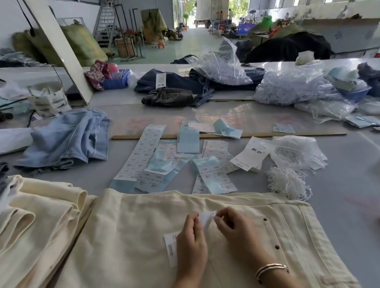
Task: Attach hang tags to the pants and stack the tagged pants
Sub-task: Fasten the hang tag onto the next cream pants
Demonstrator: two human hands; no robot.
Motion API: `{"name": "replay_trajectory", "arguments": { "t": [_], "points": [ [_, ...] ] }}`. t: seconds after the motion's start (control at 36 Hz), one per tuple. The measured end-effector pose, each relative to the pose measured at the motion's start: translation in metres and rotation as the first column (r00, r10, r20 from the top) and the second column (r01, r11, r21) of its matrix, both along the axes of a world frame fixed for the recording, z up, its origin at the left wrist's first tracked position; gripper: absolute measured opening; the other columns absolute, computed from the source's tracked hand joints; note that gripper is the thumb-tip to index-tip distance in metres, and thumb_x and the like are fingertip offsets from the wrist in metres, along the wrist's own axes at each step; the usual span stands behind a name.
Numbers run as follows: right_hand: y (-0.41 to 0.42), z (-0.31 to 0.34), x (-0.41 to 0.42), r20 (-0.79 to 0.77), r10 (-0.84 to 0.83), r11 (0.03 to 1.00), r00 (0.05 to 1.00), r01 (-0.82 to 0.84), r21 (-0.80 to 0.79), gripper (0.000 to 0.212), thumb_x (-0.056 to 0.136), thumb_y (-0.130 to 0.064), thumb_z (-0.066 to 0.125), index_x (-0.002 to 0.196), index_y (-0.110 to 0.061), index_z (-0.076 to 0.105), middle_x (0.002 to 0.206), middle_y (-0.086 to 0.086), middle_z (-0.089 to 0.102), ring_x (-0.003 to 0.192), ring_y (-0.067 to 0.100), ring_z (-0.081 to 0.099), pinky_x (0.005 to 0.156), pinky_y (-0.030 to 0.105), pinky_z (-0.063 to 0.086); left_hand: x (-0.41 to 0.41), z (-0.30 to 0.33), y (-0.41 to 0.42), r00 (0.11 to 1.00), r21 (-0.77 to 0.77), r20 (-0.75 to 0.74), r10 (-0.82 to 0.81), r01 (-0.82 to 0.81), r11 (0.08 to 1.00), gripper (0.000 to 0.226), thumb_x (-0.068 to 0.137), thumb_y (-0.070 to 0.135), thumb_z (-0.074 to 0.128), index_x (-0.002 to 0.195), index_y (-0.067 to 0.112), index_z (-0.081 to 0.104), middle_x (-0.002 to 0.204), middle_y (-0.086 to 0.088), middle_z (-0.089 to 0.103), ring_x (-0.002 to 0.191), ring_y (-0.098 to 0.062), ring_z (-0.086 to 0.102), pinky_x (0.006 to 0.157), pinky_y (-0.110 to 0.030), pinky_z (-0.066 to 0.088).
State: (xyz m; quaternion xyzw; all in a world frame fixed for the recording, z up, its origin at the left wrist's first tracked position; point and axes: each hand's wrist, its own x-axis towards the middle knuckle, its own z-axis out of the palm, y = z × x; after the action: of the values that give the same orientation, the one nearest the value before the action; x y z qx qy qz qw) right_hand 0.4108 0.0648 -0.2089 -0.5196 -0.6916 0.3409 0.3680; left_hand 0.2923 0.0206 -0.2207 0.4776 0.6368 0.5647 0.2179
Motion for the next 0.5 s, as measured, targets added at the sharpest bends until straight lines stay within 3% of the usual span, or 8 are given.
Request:
{"name": "replay_trajectory", "arguments": {
  "t": [0.19,0.31,0.5],
  "points": [
    [-0.0013,-0.0031,-0.0017,-0.015,-0.039,0.998,0.999,0.039,0.039,0.029,0.084,-0.01,0.068,0.069,-0.031,0.055,0.053,-0.02,0.05,0.052,0.001,0.045,0.051,0.012,0.033,0.0002,-0.0002,0.0004,1.0,0.002,-0.013,-0.004,0.004,1.0,0.022,0.098,0.006,0.047,0.085,0.022,0.055,0.062,0.011,0.054,0.061,0.008,0.051,0.059,-0.009,0.037],
    [-0.0035,0.0006,-0.0012,-0.031,-0.03,0.998,0.999,0.031,0.047,0.028,0.083,-0.009,0.069,0.068,-0.029,0.056,0.048,-0.012,0.043,0.051,0.002,0.043,0.051,0.013,0.032,0.0006,0.0009,-0.0001,1.0,0.003,-0.025,-0.004,0.004,1.0,0.02,0.097,0.006,0.048,0.087,0.022,0.056,0.064,0.012,0.056,0.062,0.01,0.052,0.059,-0.008,0.037],
    [-0.0035,-0.0039,0.0003,-0.056,-0.045,0.998,0.997,0.048,0.05,0.023,0.084,-0.01,0.068,0.071,-0.027,0.059,0.05,-0.012,0.044,0.051,0.002,0.043,0.052,0.013,0.034,0.0009,0.0007,-0.0012,0.999,0.005,-0.036,-0.02,0.02,1.0,0.019,0.097,0.006,0.05,0.084,0.018,0.059,0.061,0.018,0.058,0.054,0.005,0.049,0.055,-0.015,0.036]
  ]
}}
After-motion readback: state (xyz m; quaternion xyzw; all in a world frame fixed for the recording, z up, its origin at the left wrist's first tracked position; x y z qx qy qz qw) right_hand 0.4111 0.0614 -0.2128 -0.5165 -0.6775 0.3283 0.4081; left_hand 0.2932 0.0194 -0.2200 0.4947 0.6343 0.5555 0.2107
